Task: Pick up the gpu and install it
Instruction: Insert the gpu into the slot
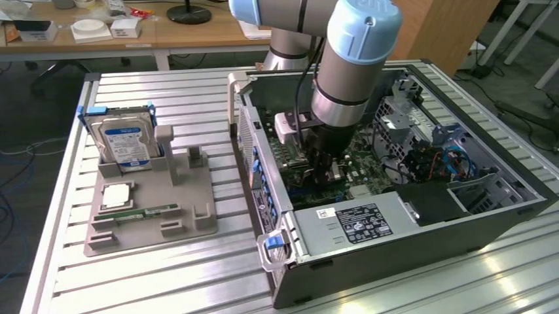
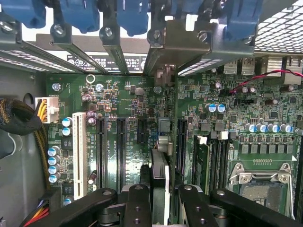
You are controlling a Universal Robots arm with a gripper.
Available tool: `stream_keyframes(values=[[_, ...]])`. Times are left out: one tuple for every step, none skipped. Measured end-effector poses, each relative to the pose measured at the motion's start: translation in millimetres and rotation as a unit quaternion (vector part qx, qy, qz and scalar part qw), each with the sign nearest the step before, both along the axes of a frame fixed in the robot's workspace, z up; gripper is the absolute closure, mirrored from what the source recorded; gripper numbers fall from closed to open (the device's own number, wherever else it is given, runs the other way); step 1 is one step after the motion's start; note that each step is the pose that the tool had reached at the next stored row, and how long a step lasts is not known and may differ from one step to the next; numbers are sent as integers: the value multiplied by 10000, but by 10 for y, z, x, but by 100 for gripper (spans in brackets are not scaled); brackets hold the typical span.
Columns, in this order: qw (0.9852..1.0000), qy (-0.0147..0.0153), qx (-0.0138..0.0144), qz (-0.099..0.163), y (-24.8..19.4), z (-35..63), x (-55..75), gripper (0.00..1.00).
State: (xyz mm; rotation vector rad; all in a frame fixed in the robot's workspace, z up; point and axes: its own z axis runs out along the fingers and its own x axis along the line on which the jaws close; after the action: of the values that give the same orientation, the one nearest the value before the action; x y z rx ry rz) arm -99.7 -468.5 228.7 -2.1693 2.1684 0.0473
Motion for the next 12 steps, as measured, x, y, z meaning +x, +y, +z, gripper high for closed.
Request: stream_keyframes(values=[[10000, 0, 0, 0, 0, -1, -1, 73], [10000, -1, 0, 1, 0, -6, -2, 73], [10000, -1, 0, 2, 0, -13, -3, 73], [10000, -1, -1, 2, -1, -17, -4, 73], [10000, -2, 0, 2, -1, -18, -4, 73], [10000, -2, -1, 2, -1, -18, -5, 73], [10000, -2, 0, 1, 0, -18, -5, 73], [10000, -2, 0, 1, 0, -18, -5, 73], [10000, -2, 0, 1, 0, -19, -5, 73], [10000, -2, 0, 1, 0, -19, -5, 73], [10000, -2, 0, 2, 0, -19, -5, 73], [10000, -2, 0, 2, 0, -25, -5, 73]])
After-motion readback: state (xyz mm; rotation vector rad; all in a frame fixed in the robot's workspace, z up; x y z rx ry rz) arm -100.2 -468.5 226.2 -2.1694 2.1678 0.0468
